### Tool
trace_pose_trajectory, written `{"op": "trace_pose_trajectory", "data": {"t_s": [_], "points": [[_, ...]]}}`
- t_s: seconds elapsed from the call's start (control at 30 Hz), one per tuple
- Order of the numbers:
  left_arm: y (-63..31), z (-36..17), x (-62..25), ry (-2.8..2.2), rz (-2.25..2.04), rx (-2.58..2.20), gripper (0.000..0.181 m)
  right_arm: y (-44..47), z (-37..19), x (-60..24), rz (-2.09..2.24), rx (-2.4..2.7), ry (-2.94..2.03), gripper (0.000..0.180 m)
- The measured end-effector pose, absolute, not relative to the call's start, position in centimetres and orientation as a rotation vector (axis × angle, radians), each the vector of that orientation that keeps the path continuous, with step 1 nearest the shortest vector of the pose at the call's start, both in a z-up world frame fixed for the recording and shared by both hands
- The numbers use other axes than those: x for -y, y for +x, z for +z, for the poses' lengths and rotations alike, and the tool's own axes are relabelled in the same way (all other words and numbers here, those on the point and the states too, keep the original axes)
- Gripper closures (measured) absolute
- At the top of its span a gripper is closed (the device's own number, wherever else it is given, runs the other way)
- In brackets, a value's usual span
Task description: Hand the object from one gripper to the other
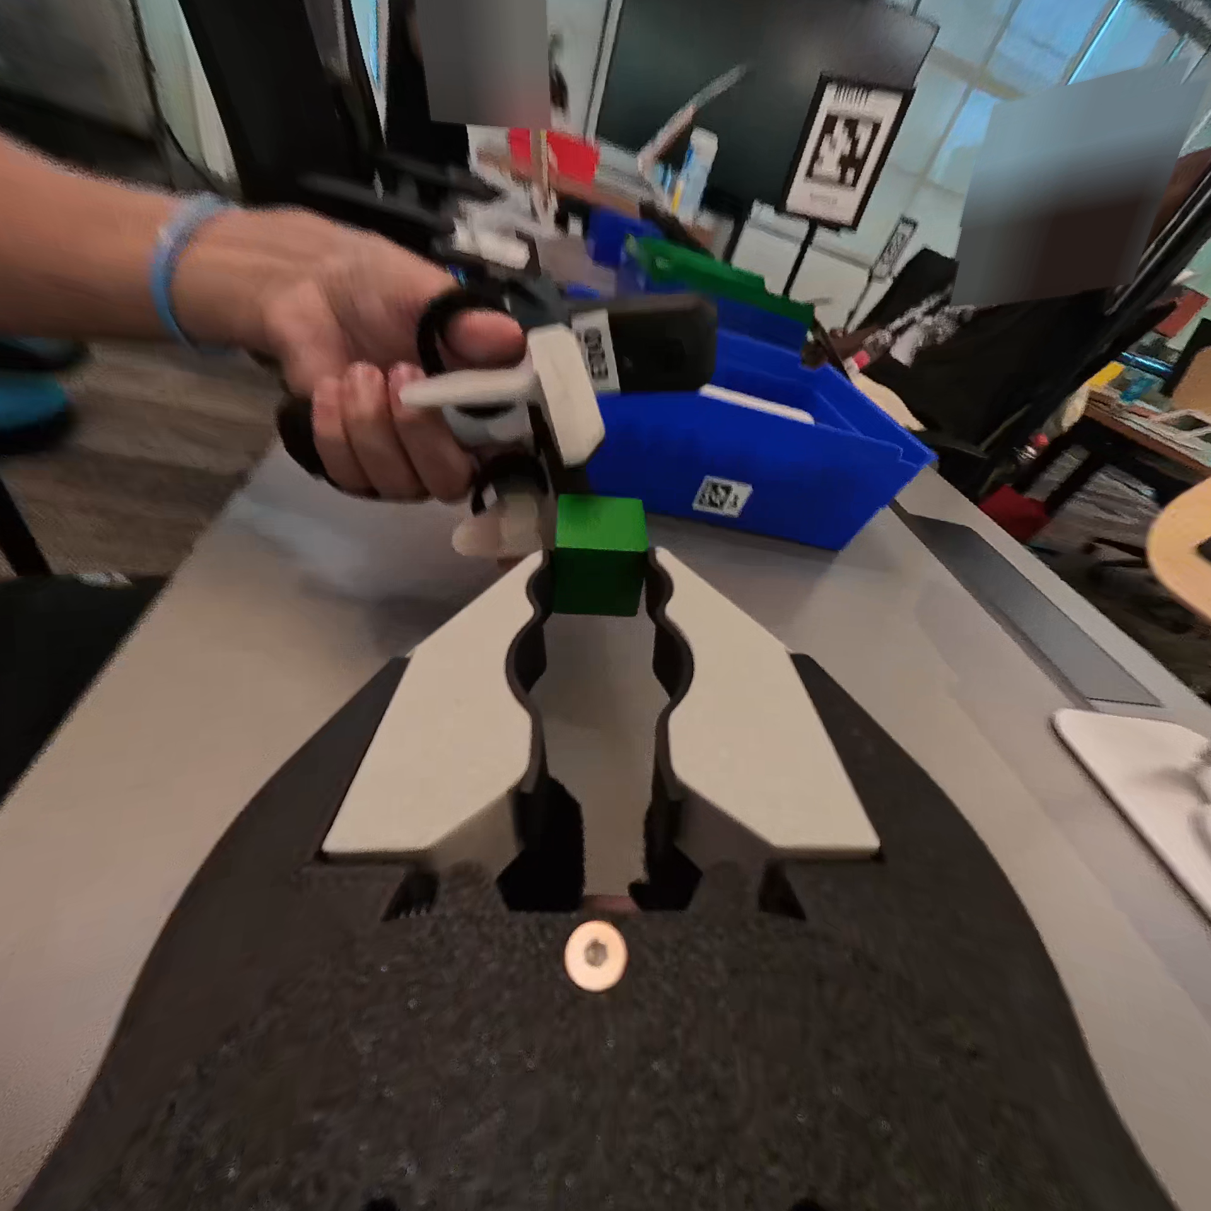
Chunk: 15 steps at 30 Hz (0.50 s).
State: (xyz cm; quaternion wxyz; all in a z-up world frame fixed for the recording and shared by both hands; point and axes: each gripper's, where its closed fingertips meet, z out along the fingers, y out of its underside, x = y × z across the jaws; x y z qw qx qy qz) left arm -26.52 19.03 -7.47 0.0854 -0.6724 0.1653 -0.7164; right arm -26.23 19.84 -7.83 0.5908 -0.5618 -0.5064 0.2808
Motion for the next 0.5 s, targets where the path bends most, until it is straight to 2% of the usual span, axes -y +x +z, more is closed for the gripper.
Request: {"op": "trace_pose_trajectory", "data": {"t_s": [0.1, 0.17, 0.5], "points": [[-26.1, -8.1, -18.7, -2.042, -2.077, -0.545, 0.135, -27.0, -8.7, -19.5, 0.515, 1.270, -1.284, 0.153], [-26.1, -8.5, -18.8, -2.056, -2.024, -0.569, 0.152, -27.4, -8.4, -19.3, 0.517, 1.252, -1.273, 0.153], [-26.2, -9.2, -19.3, -2.084, -2.003, -0.552, 0.153, -27.3, -9.3, -19.9, 0.471, 1.223, -1.371, 0.153]]}}
